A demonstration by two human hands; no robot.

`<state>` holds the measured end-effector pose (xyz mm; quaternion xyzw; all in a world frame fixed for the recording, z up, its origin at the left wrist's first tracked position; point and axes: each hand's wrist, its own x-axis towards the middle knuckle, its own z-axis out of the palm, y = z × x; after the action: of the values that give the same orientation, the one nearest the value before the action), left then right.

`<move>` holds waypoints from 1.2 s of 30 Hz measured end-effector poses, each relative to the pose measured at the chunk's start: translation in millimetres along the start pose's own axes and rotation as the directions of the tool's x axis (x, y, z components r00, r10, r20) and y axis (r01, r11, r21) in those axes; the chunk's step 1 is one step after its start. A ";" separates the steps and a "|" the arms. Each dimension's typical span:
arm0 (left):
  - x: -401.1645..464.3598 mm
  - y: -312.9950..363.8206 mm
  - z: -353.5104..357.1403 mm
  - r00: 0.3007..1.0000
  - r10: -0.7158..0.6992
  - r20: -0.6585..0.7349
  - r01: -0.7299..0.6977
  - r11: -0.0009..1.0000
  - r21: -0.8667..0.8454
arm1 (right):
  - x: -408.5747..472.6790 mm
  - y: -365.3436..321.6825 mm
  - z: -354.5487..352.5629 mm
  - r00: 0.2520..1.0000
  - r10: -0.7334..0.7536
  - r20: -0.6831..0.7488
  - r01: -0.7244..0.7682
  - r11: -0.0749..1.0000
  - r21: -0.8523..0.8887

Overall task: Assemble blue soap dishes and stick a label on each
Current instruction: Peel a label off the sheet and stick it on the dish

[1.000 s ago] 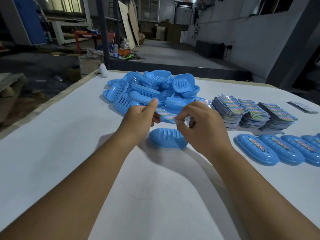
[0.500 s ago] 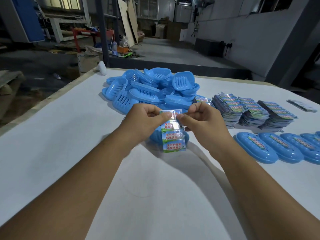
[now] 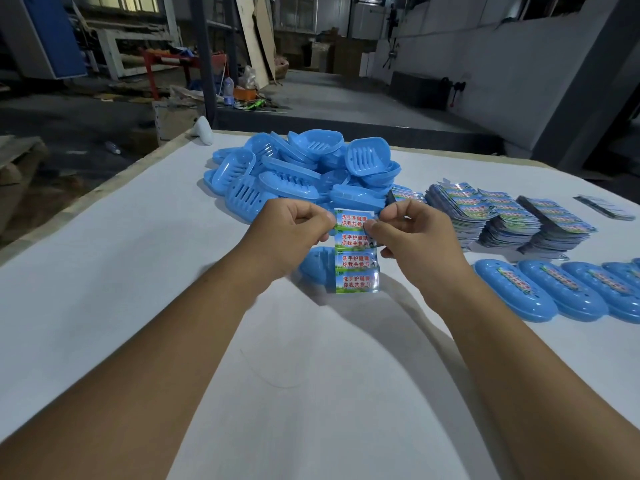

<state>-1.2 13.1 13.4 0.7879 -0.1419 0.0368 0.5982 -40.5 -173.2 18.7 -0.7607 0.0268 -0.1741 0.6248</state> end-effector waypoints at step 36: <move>5.3 -5.1 -11.8 0.988 -0.020 -0.156 0.070 0.946 0.318 | 0.7 -6.7 -9.6 0.985 0.139 0.099 -0.152 0.979 0.134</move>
<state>6.6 24.7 13.2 0.8729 -0.0702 0.1052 0.4712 -43.9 -181.0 26.8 -0.7177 0.0420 -0.0953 0.6885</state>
